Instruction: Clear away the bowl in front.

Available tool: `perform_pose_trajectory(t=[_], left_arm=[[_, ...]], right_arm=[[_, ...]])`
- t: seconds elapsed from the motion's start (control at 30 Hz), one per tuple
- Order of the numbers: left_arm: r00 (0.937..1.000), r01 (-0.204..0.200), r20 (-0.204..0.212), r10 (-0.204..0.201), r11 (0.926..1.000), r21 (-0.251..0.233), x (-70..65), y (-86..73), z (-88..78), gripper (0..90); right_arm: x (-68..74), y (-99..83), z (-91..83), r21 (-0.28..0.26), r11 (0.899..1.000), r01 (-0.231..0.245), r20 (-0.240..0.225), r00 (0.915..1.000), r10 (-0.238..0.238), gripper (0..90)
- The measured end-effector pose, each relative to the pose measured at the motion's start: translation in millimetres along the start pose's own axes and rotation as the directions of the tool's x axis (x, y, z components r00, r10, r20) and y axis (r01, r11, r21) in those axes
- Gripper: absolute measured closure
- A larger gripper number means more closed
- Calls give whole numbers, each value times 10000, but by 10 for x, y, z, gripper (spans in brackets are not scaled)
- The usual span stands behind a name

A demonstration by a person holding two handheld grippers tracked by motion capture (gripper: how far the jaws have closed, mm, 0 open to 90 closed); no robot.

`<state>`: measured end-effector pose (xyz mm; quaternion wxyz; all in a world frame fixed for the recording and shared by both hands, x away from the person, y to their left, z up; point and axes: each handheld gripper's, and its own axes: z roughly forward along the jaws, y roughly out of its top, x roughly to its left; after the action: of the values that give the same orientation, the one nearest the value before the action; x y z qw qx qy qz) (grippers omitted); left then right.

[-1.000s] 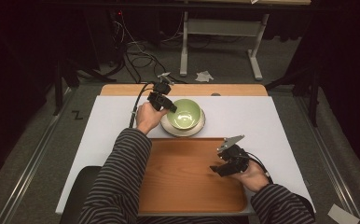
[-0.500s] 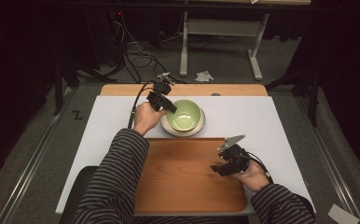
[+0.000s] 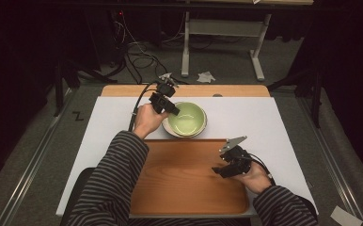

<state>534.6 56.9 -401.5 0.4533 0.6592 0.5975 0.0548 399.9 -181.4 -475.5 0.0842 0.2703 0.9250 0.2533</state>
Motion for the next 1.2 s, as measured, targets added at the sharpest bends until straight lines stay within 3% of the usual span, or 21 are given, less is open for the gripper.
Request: perform_pose_trajectory(t=[0.37,0.47,0.6,0.7,0.8,1.2], left_arm=[[9993,-187,331,194,9996,-214,-123,-41,-160,846],[9985,-397,378,404,9990,-194,-150,-64,-203,845],[9980,-301,541,315,9992,-263,-176,-83,-247,845],[9975,-323,619,332,9993,-163,-191,-107,-275,845],[9967,-627,511,636,9979,-183,-219,-131,-298,845],[9927,-707,983,702,9975,15,-296,-232,-399,845]], right_arm=[[3,0,-2,6,10000,52,23,10000,-52,405],[9,0,2,-3,10000,42,22,10000,-42,405],[6,0,0,-55,10000,12,3,10000,-12,405],[0,0,5,7,10000,6,-3,10000,-6,405],[5,3,8,35,10000,42,12,10000,-42,405],[9,0,-7,-25,10000,-16,58,10000,16,405]])
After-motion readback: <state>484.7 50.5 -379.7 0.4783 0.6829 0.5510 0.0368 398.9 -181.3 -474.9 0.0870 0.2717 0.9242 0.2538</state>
